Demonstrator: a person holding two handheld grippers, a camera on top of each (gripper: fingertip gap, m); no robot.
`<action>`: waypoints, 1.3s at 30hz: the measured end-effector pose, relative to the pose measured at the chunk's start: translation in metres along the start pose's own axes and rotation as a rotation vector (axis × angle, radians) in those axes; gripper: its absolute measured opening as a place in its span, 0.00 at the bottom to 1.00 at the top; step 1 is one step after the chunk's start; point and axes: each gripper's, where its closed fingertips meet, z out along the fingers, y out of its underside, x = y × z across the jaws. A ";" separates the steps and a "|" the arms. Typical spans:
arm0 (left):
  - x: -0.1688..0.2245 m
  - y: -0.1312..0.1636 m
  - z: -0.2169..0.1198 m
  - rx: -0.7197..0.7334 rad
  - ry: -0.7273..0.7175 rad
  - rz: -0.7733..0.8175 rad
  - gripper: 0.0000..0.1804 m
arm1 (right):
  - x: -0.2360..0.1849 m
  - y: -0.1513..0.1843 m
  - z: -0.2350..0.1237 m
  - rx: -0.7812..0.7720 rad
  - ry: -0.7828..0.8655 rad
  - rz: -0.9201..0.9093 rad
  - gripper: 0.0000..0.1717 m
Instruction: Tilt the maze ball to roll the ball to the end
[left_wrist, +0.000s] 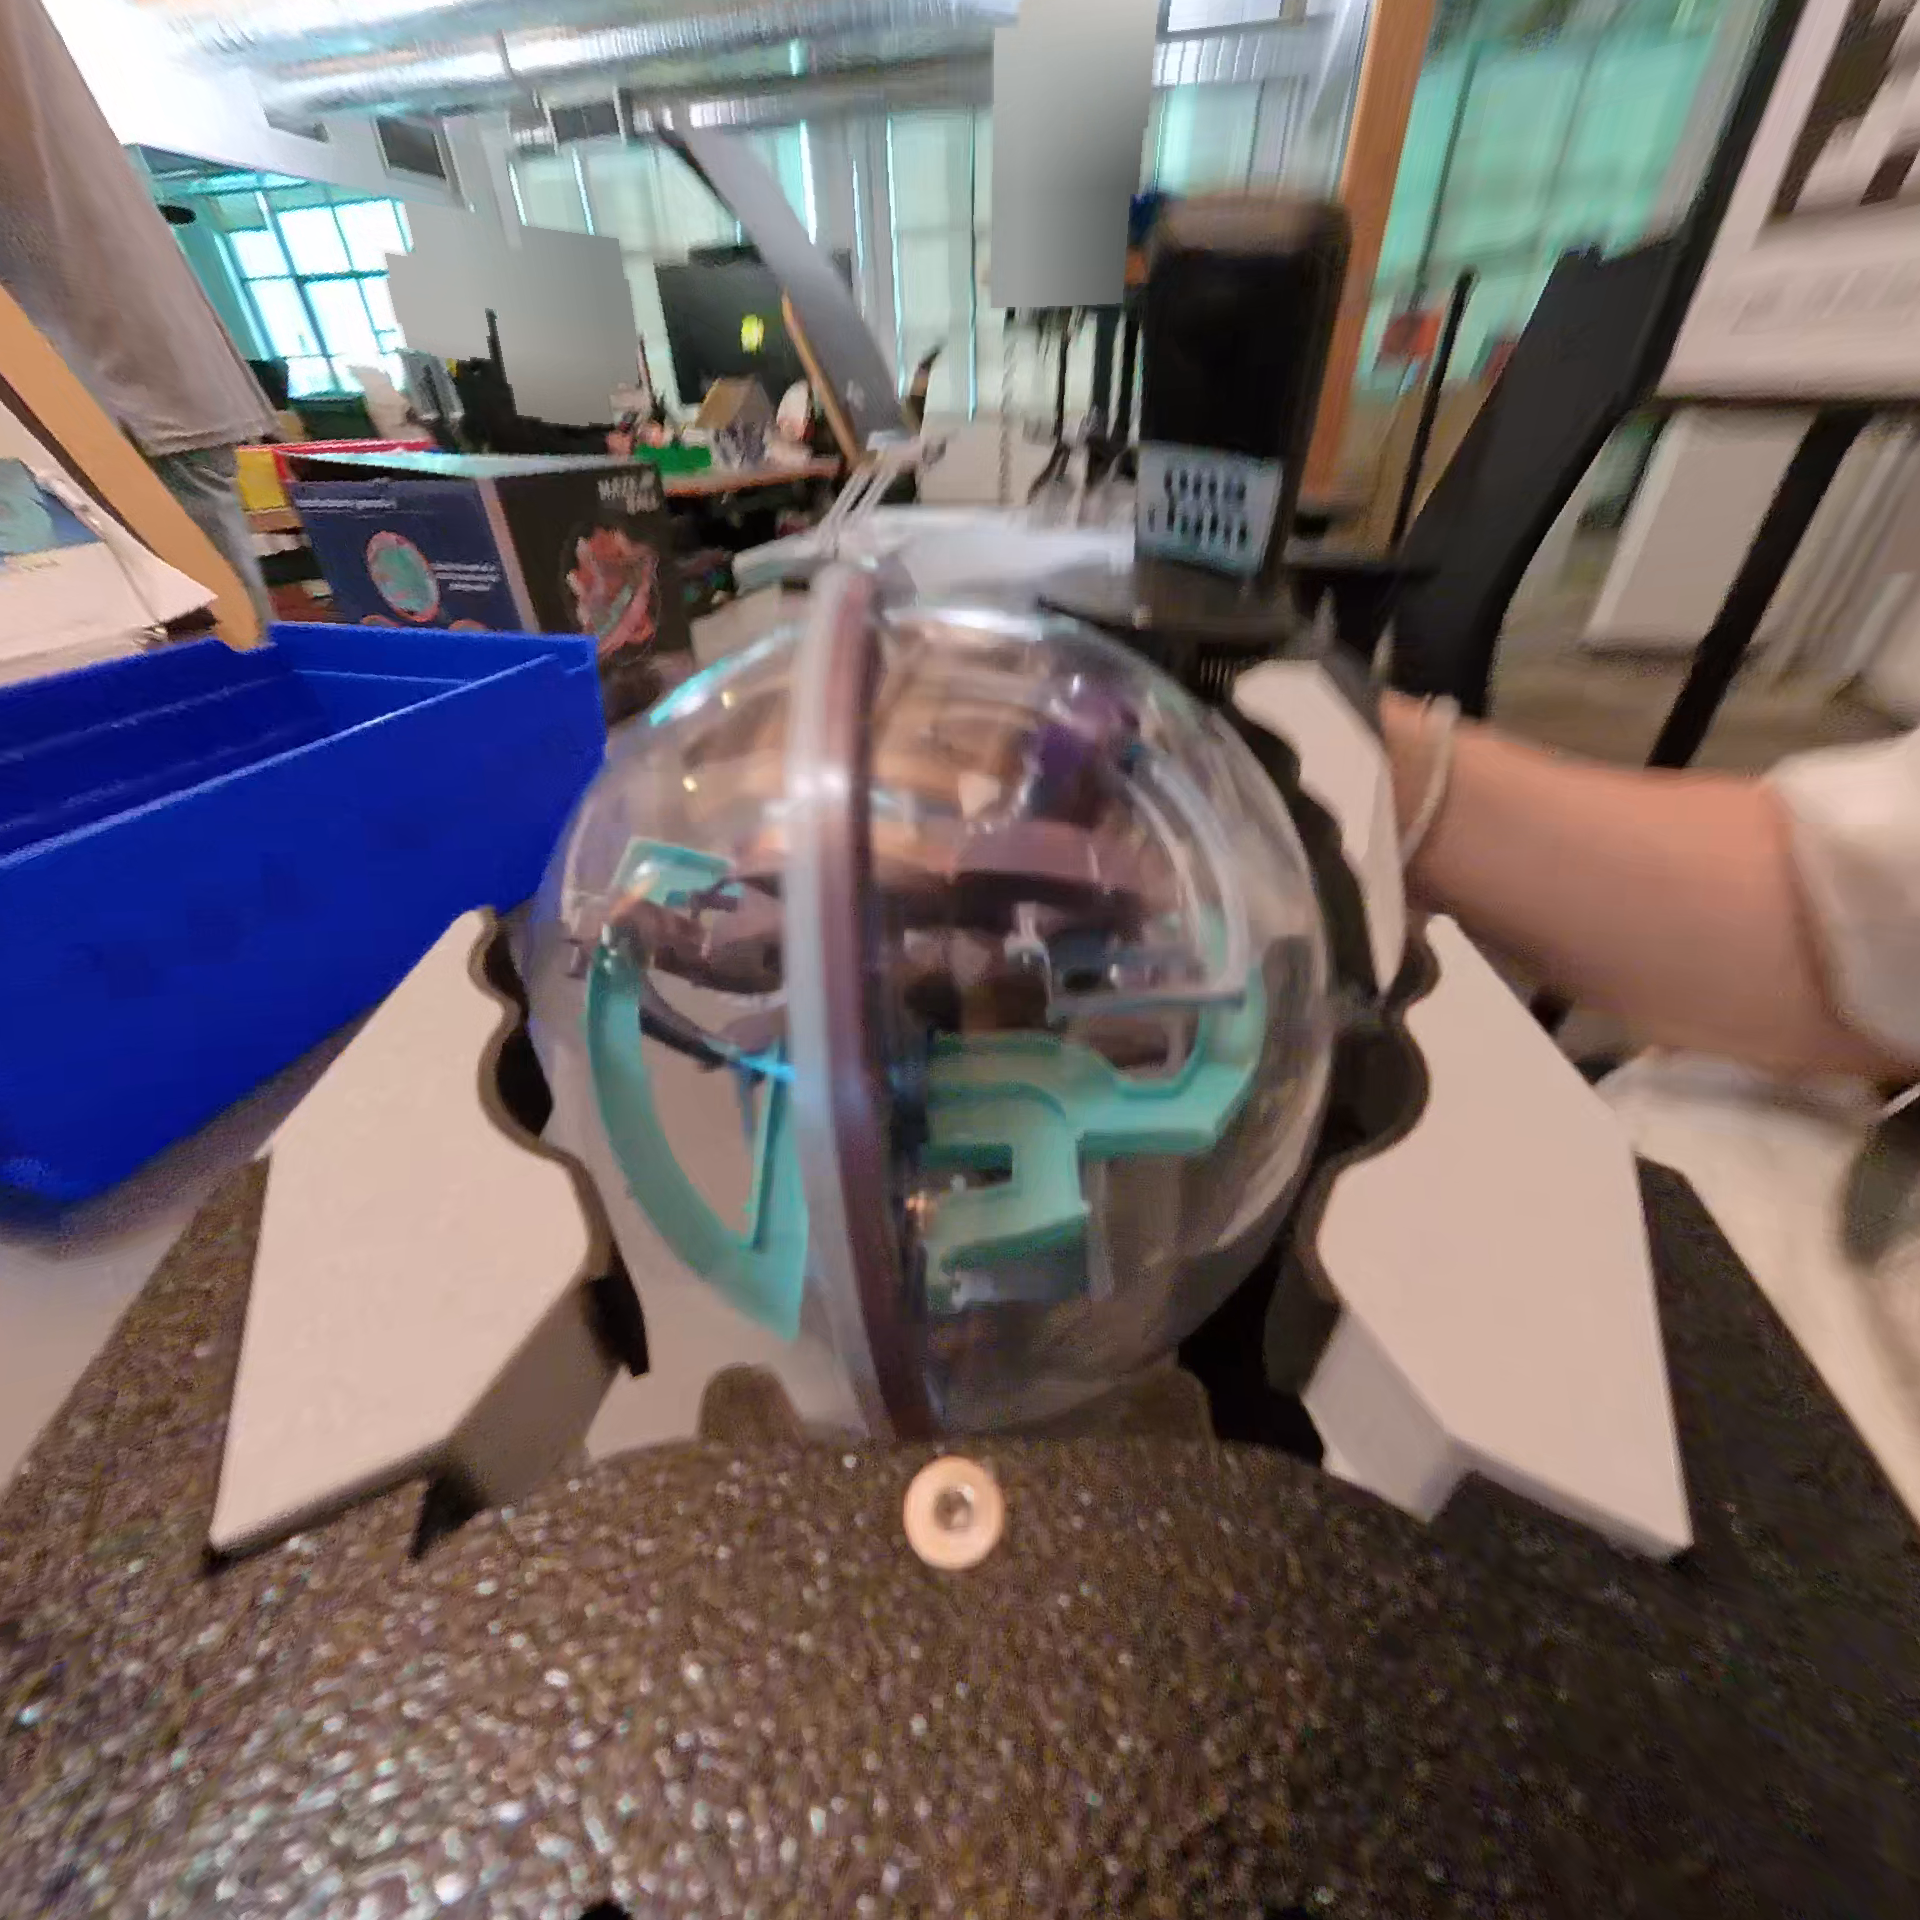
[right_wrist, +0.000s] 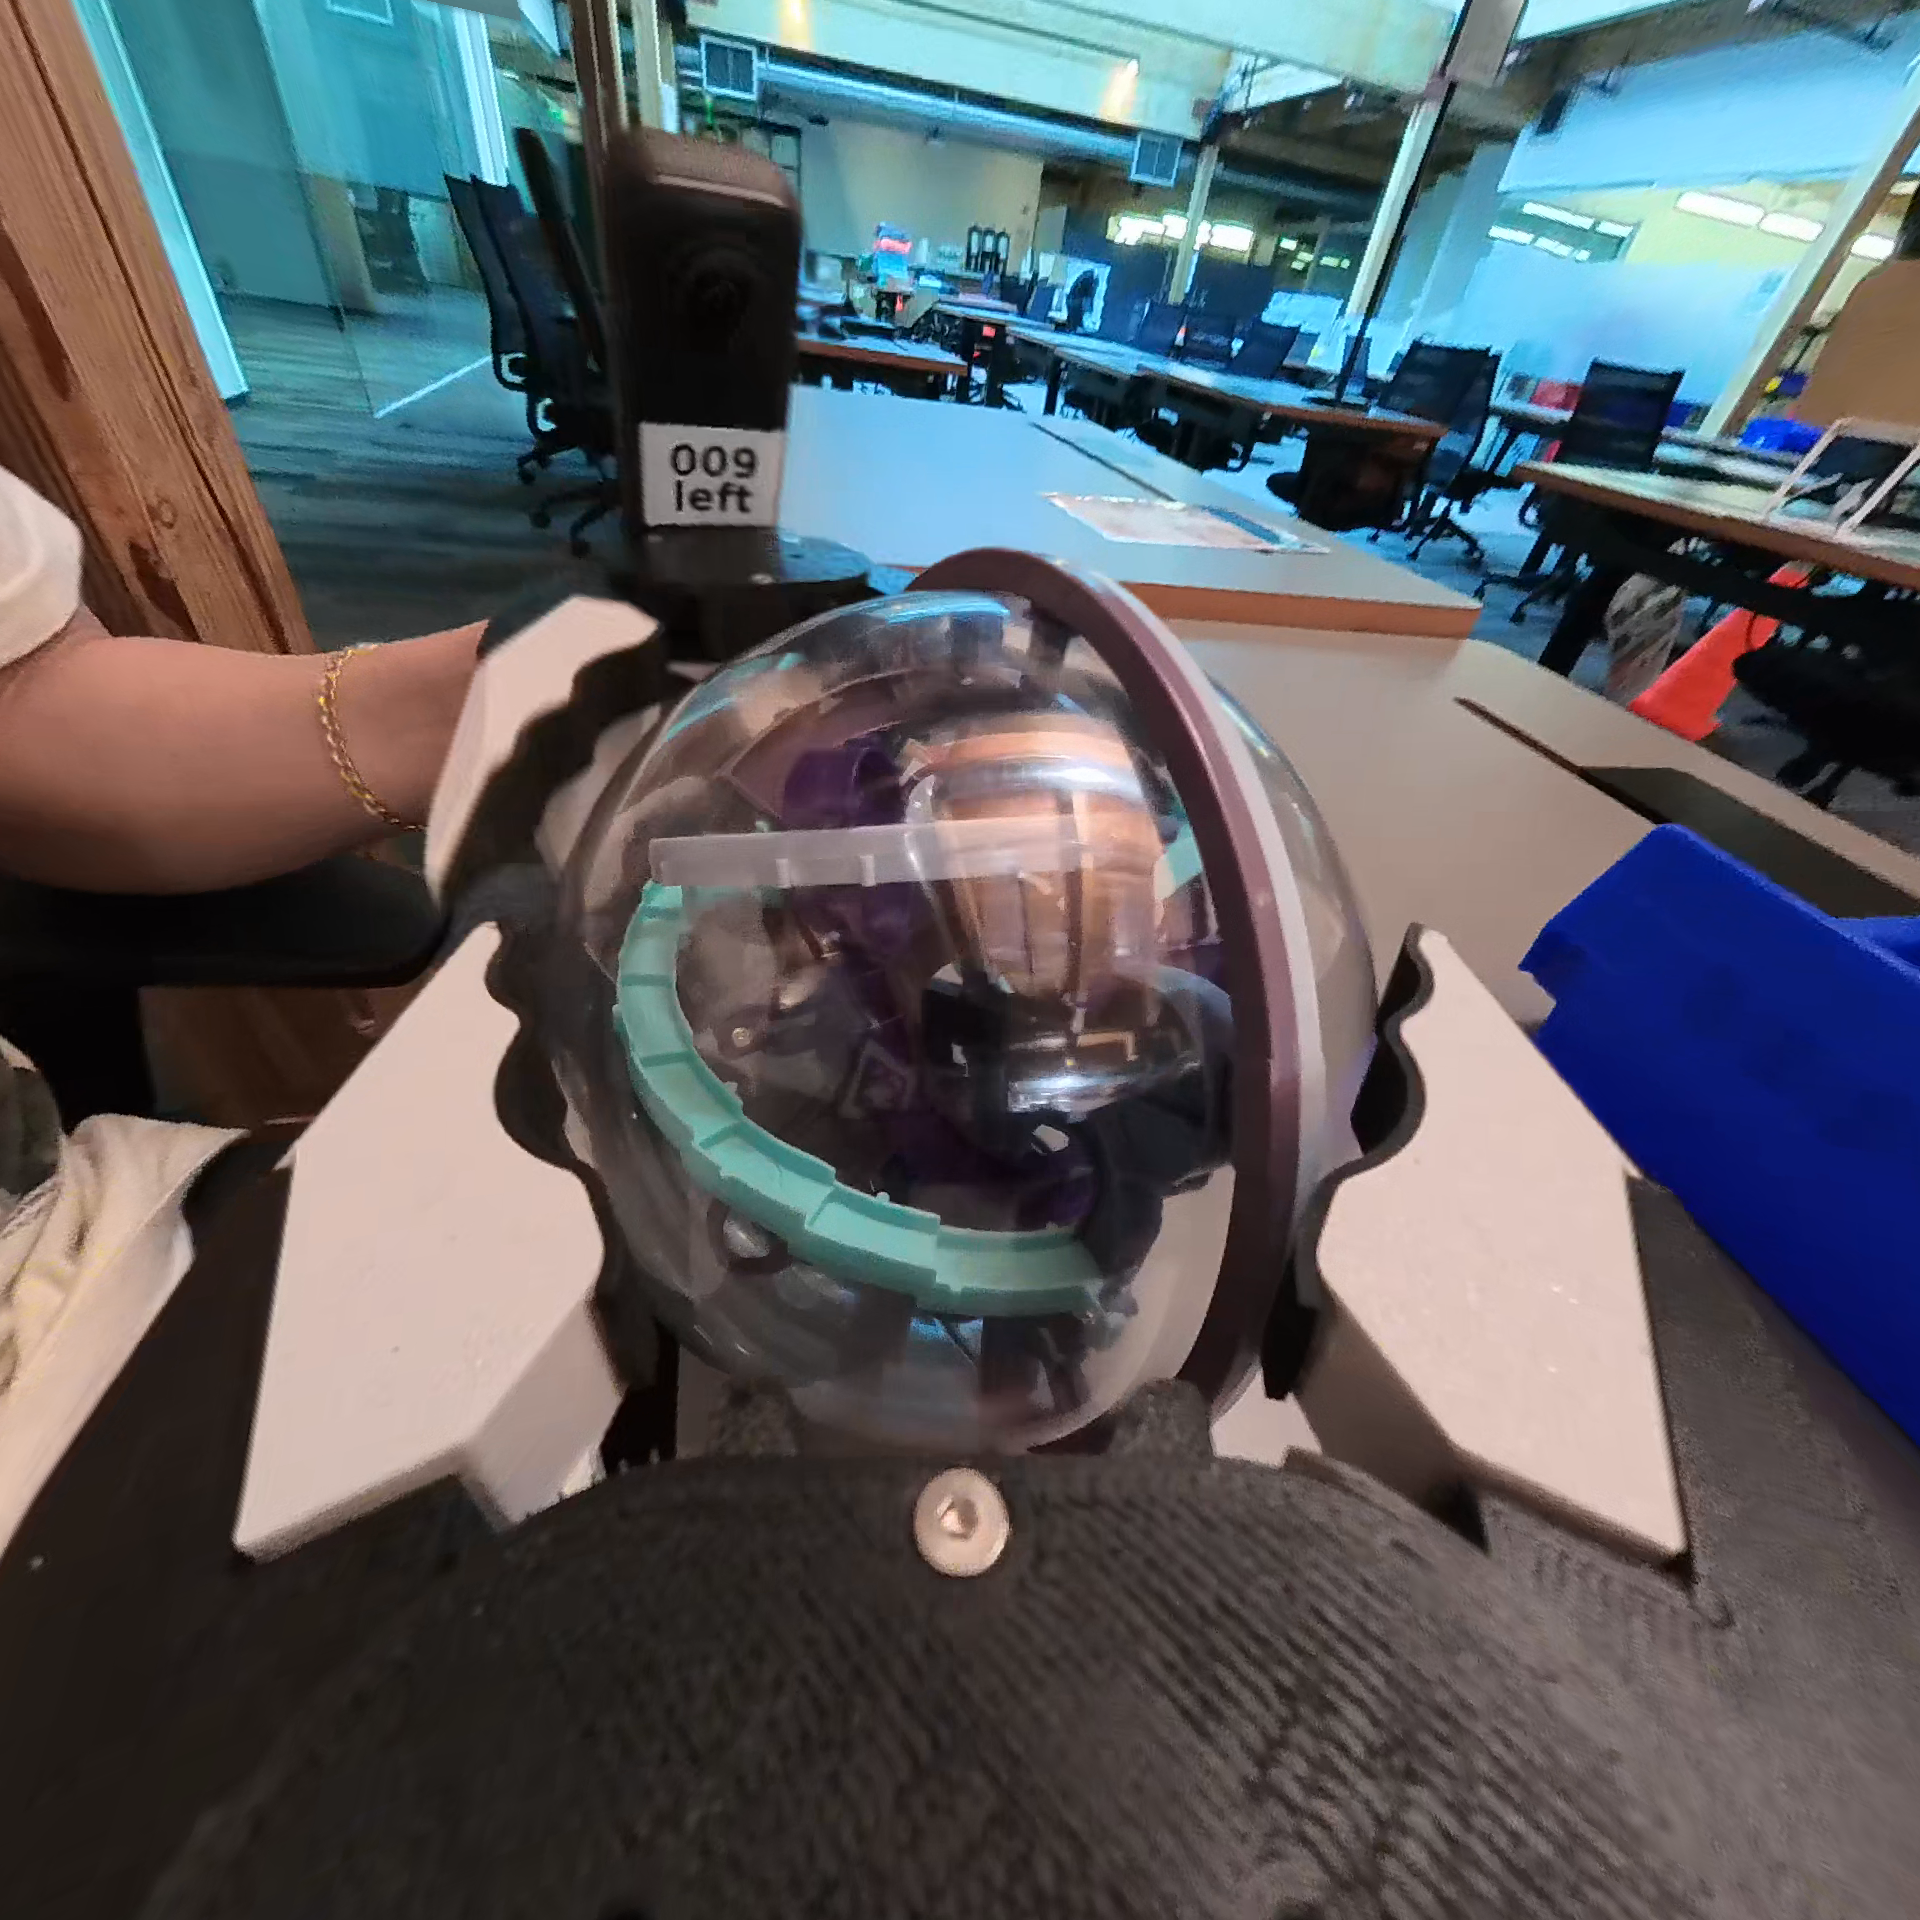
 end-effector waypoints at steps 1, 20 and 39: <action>-0.001 -0.008 -0.003 0.057 0.016 -0.074 0.83 | -0.001 0.000 0.000 0.006 0.008 -0.023 0.89; -0.022 0.007 -0.004 -0.020 -0.117 -0.012 0.80 | 0.013 0.004 0.005 0.009 0.246 -0.148 0.89; -0.036 -0.004 -0.006 0.064 -0.164 -0.146 0.78 | 0.024 0.008 0.007 0.057 0.394 0.142 0.89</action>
